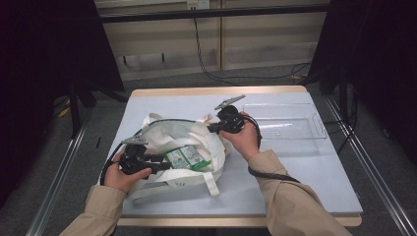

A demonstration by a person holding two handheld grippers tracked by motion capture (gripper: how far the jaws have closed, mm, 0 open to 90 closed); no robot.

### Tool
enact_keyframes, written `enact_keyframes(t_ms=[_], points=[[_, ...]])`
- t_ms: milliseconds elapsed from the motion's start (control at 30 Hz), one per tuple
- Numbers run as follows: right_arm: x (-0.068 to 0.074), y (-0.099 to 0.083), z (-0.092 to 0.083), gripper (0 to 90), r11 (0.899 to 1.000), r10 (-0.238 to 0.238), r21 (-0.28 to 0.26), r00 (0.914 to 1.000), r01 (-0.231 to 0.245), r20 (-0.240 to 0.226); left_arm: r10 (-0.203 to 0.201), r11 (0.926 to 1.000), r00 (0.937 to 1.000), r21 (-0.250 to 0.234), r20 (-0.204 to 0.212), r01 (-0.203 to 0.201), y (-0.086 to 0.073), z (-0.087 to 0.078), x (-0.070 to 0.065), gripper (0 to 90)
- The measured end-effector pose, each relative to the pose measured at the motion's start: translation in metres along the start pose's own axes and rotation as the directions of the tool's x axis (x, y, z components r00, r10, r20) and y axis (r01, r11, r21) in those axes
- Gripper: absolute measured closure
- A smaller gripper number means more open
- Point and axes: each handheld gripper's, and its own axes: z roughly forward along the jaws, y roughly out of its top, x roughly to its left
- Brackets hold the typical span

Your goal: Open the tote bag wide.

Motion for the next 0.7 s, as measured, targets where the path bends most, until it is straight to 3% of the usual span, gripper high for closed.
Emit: enact_keyframes(t_ms=[367, 500, 700], points=[[0.0, -0.002, 0.001, 86.2, 1.0, 0.008, 0.006, 0.9999, -0.008, 0.009, 0.023, 0.9997, 0.9995, 0.011, 0.024, -0.023, -0.013, 0.006, -0.005, 52.4], [-0.001, -0.003, 0.002, 87.1, 1.0, 0.008, 0.005, 0.9999, -0.008, 0.012, -0.013, 0.9999, 0.9991, 0.01, 0.041, 0.012, -0.017, 0.006, -0.008, 62.5], [-0.001, -0.003, 0.004, 87.5, 1.0, 0.016, 0.015, 0.9996, -0.016, 0.021, 0.003, 0.9992, 0.9979, 0.04, 0.064, -0.006, -0.017, 0.008, -0.014, 79.2]])
